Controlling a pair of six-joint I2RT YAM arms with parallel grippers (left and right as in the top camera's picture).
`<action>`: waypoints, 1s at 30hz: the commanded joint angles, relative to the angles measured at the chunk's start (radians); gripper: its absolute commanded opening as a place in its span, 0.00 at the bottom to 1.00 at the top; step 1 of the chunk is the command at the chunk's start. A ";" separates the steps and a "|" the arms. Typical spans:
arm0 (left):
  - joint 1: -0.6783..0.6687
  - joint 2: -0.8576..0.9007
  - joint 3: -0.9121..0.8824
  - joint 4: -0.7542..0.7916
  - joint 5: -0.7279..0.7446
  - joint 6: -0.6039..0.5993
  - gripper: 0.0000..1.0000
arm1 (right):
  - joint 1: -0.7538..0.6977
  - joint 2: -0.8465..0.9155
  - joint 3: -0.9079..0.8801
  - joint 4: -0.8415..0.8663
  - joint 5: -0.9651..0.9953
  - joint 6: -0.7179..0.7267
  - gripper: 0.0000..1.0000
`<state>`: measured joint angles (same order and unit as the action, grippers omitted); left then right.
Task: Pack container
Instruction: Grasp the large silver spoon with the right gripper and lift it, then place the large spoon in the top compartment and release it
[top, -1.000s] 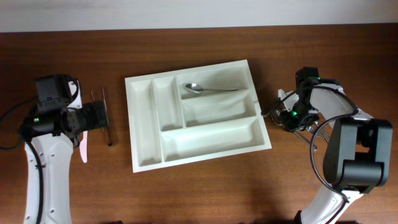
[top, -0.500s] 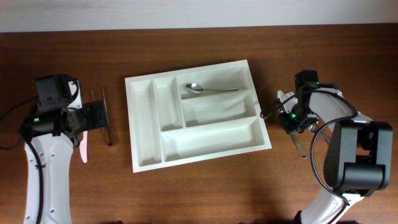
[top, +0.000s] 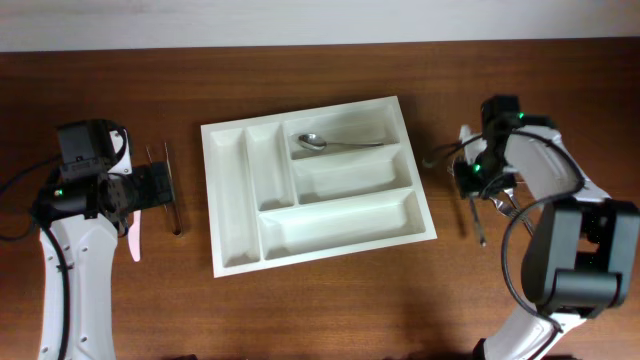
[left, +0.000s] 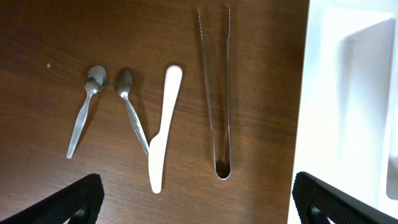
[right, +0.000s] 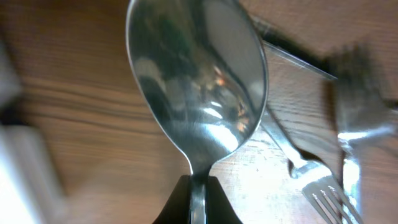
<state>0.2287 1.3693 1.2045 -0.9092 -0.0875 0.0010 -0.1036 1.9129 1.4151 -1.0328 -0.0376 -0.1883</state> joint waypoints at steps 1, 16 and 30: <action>0.005 0.003 0.021 0.000 -0.014 0.015 0.99 | 0.007 -0.101 0.122 -0.048 -0.132 0.121 0.04; 0.005 0.003 0.021 0.000 -0.014 0.015 0.99 | 0.369 -0.150 0.227 0.101 -0.141 -0.505 0.04; 0.005 0.003 0.021 0.000 -0.014 0.015 0.99 | 0.424 0.033 0.227 0.486 -0.195 -0.881 0.04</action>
<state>0.2287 1.3693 1.2045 -0.9096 -0.0879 0.0006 0.3195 1.8835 1.6348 -0.5732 -0.2119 -1.0210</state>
